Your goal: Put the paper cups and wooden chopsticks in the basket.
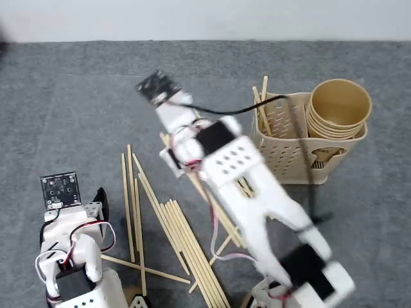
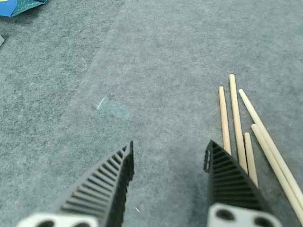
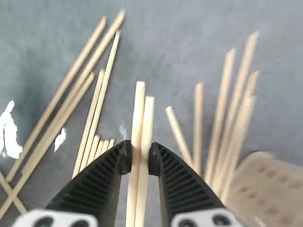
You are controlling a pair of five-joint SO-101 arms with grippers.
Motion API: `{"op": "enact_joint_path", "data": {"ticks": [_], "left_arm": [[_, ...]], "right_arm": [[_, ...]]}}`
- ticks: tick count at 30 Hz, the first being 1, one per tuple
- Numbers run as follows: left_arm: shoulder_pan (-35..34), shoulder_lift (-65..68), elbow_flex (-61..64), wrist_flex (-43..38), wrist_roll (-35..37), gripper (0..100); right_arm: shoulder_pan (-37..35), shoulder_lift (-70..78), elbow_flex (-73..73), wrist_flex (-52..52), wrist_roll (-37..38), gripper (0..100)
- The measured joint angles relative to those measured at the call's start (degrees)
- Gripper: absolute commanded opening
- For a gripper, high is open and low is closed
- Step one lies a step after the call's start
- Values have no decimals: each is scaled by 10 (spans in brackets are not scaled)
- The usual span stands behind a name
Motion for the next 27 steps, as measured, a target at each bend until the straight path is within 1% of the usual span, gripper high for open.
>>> {"op": "enact_joint_path", "data": {"ticks": [3,8,19,24,27], "left_arm": [[0,0,0,0,0,231],[0,0,0,0,0,231],[0,0,0,0,0,231],[0,0,0,0,0,231],[0,0,0,0,0,231]], "right_arm": [[23,-72,0,-10,12,8],[71,-164,-1,-55,39,8],[183,-273,-1,-254,43,8],[218,-290,-1,-345,43,8],[240,-290,-1,-379,43,8]]}}
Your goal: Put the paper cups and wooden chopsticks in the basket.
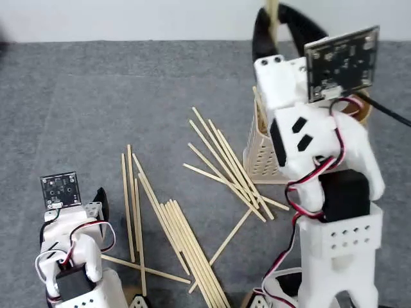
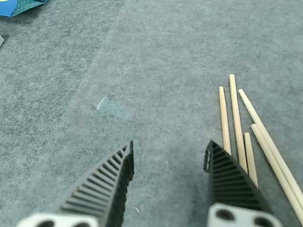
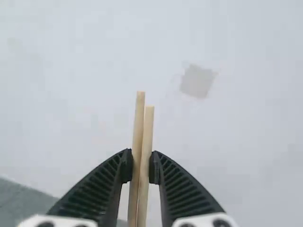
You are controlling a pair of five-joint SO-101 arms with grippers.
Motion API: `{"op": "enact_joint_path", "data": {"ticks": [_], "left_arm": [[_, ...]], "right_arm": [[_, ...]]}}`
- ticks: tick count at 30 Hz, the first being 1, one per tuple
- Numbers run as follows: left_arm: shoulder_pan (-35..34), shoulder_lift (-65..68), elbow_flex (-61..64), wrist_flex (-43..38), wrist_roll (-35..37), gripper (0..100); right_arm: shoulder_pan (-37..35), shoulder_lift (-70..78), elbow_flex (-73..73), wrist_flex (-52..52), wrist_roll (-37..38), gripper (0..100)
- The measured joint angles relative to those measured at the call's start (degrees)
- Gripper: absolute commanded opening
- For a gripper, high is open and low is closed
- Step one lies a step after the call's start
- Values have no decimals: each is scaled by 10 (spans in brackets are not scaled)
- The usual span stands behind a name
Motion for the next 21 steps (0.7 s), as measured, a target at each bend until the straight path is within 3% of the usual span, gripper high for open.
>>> {"op": "enact_joint_path", "data": {"ticks": [4,11,17,21], "left_arm": [[0,0,0,0,0,231],[0,0,5,0,-5,231],[0,0,5,0,-10,231],[0,0,5,0,-10,231]], "right_arm": [[30,-9,62,-65,0,8],[47,-81,323,-251,0,8],[47,-109,451,-287,0,16],[47,-109,476,-289,0,117]]}}
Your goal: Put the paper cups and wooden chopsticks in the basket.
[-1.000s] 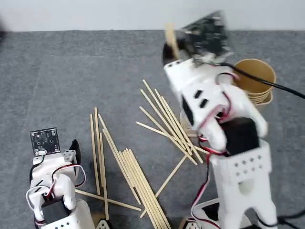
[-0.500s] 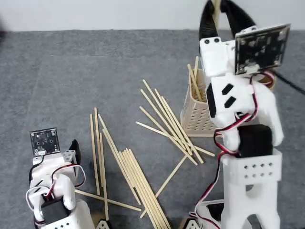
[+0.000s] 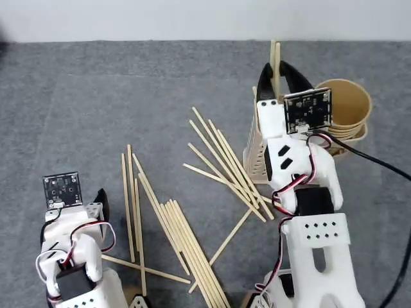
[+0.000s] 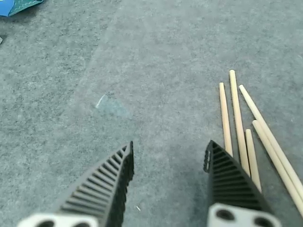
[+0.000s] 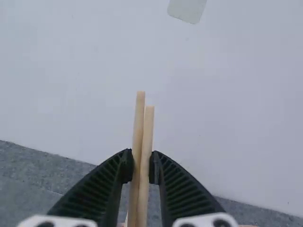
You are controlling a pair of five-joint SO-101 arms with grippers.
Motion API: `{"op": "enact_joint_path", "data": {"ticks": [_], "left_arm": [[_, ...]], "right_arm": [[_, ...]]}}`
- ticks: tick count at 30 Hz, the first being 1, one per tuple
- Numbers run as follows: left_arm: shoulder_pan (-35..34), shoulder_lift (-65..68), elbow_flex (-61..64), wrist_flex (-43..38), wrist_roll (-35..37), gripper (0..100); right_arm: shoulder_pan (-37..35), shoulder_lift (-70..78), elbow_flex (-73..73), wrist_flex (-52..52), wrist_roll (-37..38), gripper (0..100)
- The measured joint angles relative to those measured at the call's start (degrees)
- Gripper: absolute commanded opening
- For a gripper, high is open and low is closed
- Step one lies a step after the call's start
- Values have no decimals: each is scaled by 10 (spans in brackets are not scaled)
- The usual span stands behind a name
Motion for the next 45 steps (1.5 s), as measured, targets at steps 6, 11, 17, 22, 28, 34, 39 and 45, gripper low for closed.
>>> {"op": "enact_joint_path", "data": {"ticks": [6,11,17,22,28,34,39,45], "left_arm": [[0,0,0,0,0,231],[0,0,0,0,0,231],[0,0,0,0,0,231],[0,0,0,0,0,231],[0,0,0,0,0,231],[0,0,0,0,0,231],[0,0,0,0,0,230],[0,0,0,0,0,230]], "right_arm": [[1,0,-6,11,0,154],[-9,0,-98,137,0,151],[-85,-1,-205,353,0,151],[-173,-1,-211,523,-32,151],[-248,71,-211,647,-101,151],[-305,224,-211,680,-163,154],[-348,338,-211,655,-200,155],[-392,453,-212,601,-231,267]]}}
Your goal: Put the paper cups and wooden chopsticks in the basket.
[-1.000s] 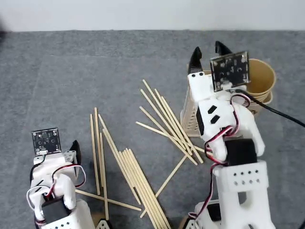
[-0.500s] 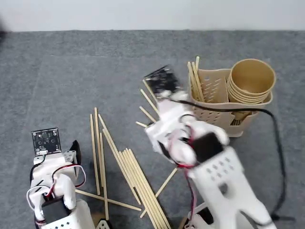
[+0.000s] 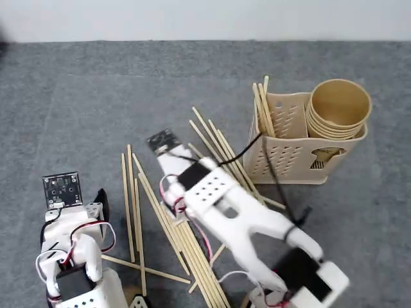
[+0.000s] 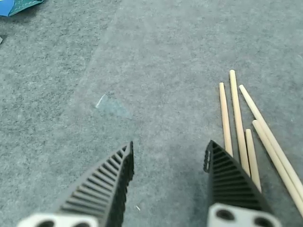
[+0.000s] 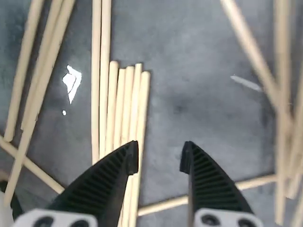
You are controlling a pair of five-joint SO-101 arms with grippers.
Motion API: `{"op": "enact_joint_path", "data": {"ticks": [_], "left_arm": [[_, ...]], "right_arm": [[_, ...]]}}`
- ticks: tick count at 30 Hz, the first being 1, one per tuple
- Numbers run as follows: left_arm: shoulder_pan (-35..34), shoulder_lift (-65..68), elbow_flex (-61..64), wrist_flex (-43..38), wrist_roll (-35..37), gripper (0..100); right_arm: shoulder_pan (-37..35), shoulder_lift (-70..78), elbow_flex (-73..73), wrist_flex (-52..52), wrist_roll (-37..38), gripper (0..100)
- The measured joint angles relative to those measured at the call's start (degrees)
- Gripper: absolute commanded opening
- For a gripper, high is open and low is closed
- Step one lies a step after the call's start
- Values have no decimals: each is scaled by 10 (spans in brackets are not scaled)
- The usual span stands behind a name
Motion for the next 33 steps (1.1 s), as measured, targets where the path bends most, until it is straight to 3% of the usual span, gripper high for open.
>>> {"op": "enact_joint_path", "data": {"ticks": [16,23,33], "left_arm": [[0,0,0,0,0,230],[0,0,0,0,0,230],[0,0,0,0,0,230]], "right_arm": [[-48,102,-4,-85,-17,270],[-32,140,-25,-88,-17,122],[-3,141,-25,-87,7,91]]}}
